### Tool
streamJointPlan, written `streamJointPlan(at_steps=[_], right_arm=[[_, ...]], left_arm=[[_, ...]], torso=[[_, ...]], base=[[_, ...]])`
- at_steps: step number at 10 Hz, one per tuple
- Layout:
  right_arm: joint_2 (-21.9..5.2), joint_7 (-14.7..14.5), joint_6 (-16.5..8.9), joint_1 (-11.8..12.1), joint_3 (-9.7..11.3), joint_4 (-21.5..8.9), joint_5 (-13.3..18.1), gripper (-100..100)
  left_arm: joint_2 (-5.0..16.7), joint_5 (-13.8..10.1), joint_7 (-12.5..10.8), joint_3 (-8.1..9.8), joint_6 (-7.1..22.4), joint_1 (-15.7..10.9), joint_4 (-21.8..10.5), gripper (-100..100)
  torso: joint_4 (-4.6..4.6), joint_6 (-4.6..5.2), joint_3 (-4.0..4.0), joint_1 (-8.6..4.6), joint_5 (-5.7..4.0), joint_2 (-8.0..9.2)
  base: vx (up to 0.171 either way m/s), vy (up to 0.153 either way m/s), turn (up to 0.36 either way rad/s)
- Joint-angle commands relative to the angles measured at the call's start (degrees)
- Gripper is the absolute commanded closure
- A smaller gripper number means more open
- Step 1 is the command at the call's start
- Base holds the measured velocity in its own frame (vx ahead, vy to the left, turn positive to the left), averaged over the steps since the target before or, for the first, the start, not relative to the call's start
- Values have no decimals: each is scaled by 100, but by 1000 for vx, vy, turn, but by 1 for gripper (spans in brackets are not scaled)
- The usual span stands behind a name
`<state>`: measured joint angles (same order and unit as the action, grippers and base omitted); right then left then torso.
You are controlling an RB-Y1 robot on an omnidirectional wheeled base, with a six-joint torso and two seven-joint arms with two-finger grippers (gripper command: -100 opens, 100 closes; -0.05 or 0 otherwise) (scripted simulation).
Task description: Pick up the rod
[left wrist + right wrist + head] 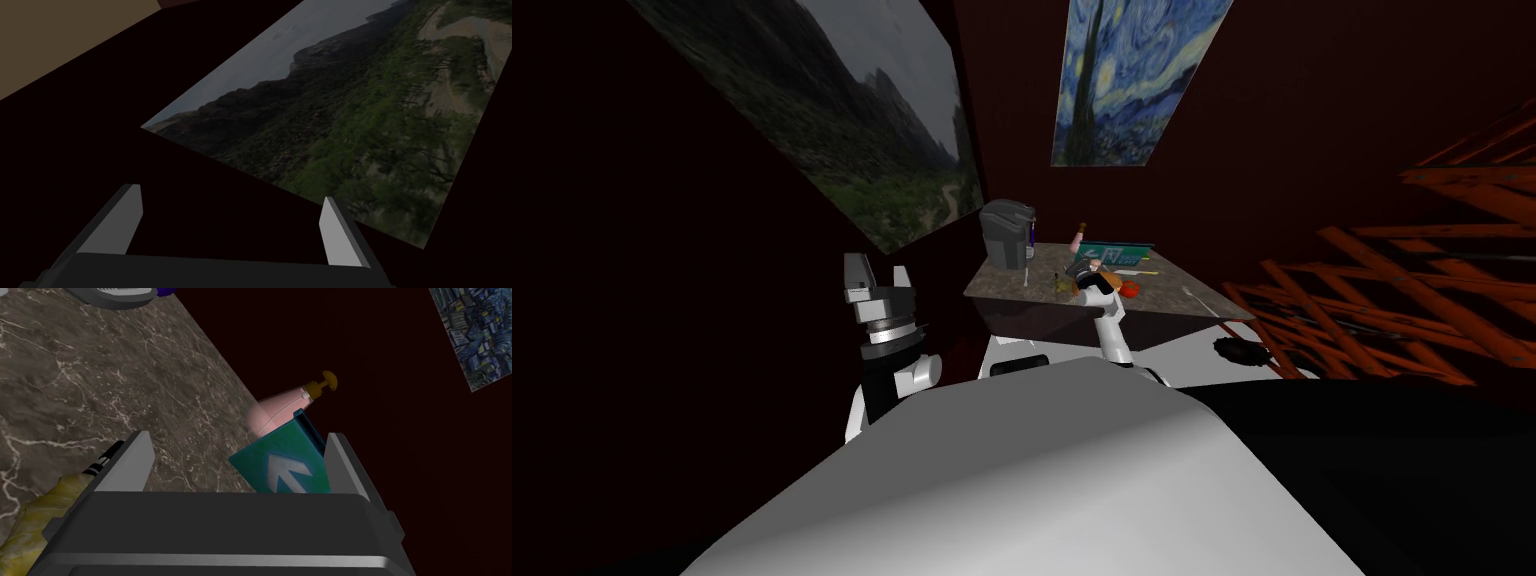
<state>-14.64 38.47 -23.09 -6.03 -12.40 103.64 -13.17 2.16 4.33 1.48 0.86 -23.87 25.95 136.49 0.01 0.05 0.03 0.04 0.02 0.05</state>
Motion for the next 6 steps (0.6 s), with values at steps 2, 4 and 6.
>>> streamJointPlan(at_steps=[2, 4, 6], right_arm=[[-52, 341, -448, -246, -107, -237, -32, -100], [-102, 663, -812, -474, -209, -487, -60, -100], [-152, 924, -1067, -697, -315, -743, -85, -100]], left_arm=[[0, 0, 0, 0, 0, -1, 0, 0], [0, 0, 0, 0, 0, -1, 0, 0], [0, 0, 0, 0, 0, 0, 0, 0]], torso=[[0, -4, 0, 6, 1, -1], [0, -4, 0, 8, 2, -1], [0, 0, -1, -1, 0, -2]], base=[[-8, 37, 86], [-4, 38, 88], [3, 20, 43]])
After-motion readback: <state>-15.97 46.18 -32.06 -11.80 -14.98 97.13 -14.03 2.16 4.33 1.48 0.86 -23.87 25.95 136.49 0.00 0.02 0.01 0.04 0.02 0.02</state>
